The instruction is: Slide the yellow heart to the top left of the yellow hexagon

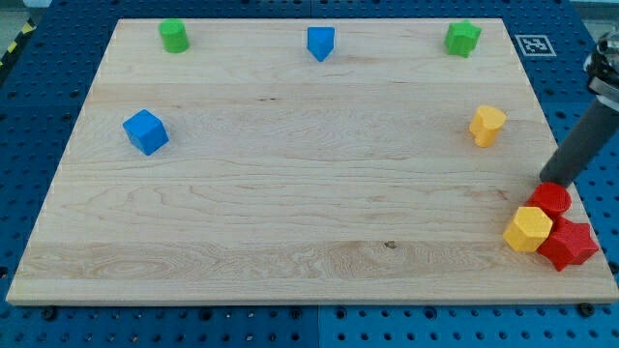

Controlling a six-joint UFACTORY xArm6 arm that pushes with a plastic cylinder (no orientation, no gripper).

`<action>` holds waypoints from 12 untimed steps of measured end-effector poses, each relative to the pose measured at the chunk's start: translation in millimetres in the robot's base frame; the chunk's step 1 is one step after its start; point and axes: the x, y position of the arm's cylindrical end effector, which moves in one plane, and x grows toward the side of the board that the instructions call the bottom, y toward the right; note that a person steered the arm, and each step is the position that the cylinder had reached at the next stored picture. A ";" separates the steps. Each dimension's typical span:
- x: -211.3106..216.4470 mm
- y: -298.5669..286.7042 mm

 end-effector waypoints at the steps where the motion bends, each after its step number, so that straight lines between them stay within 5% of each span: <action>1: 0.4 -26.6; 4: 6.2 -22.8; 7: -113.1 -9.9; 9: -51.1 -63.4; 12: -49.5 -99.2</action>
